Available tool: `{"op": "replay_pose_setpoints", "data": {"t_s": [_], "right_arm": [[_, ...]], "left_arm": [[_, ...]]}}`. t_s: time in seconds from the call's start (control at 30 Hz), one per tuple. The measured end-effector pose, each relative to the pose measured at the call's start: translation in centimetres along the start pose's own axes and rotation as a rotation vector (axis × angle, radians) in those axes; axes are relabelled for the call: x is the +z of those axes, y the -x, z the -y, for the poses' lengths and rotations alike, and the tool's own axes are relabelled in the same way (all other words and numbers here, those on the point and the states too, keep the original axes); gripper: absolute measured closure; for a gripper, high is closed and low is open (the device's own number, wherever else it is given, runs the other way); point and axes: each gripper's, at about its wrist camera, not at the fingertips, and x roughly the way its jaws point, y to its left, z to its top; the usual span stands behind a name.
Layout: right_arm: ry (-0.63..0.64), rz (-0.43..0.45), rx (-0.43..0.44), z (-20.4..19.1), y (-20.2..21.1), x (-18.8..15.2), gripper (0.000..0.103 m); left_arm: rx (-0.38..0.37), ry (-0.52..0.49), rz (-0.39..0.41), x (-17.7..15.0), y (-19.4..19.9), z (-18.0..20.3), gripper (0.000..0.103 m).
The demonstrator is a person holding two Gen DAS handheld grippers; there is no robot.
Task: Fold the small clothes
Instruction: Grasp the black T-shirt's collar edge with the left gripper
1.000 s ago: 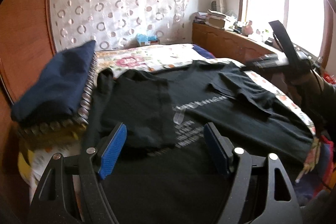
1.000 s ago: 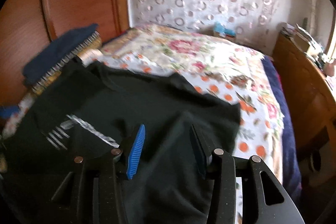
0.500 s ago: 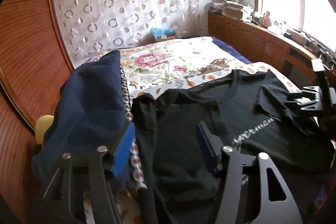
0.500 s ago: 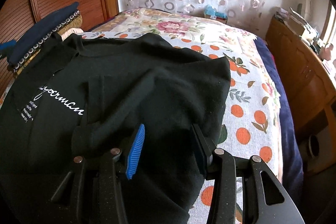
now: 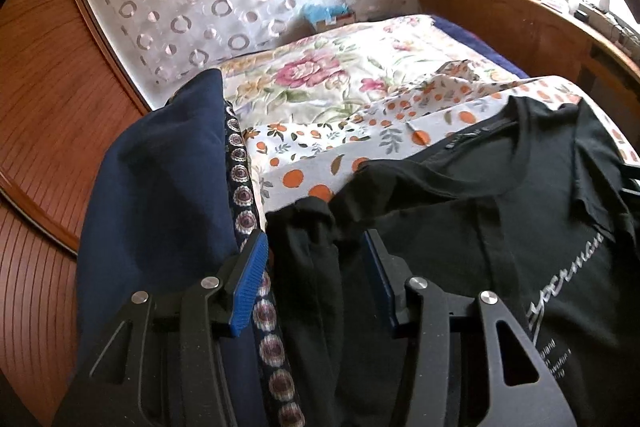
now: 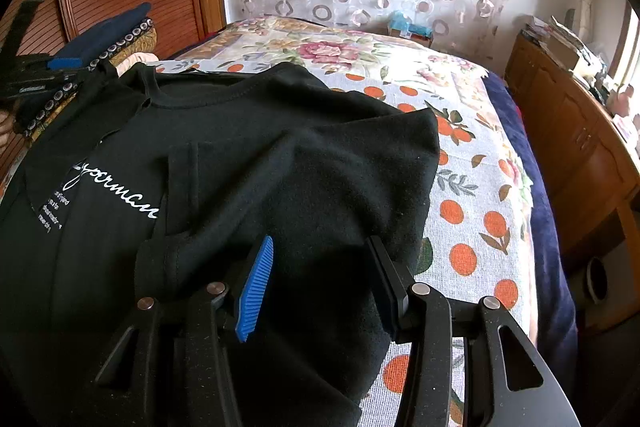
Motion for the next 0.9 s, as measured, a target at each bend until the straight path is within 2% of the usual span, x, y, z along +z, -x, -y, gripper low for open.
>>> {"op": "replay_pose_setpoints", "data": {"t_s": [0.37,0.4,0.43,0.5,0.63,0.77,0.9], "right_arm": [[-0.001,0.0,-0.001,0.0,0.1,0.0,0.053],[-0.001,0.0,-0.001,0.0,0.1,0.0,0.053],[0.0,0.0,-0.002,0.0,0.1,0.0,0.053],[0.0,0.001,-0.001,0.0,0.1,0.0,0.053],[0.0,0.001,-0.002,0.0,0.1,0.0,0.052],[-0.005,0.0,-0.001,0.0,0.0,0.0,0.051],[-0.006,-0.001,-0.002,0.1,0.0,0.0,0.051]], "left_arm": [[0.058,-0.019,-0.062,0.5,-2.4,0.5,0.054],[0.057,-0.02,-0.063,0.5,-2.4,0.5,0.064],[0.054,-0.02,-0.068,0.5,-2.5,0.4,0.081],[0.04,-0.019,-0.073,0.3,-2.4,0.2,0.097],[0.009,0.005,0.011,0.2,0.1,-0.1,0.098],[-0.054,0.047,0.144,-0.6,5.3,-0.4,0.098],[-0.108,0.041,0.221,-2.3,9.5,0.2,0.098]]}}
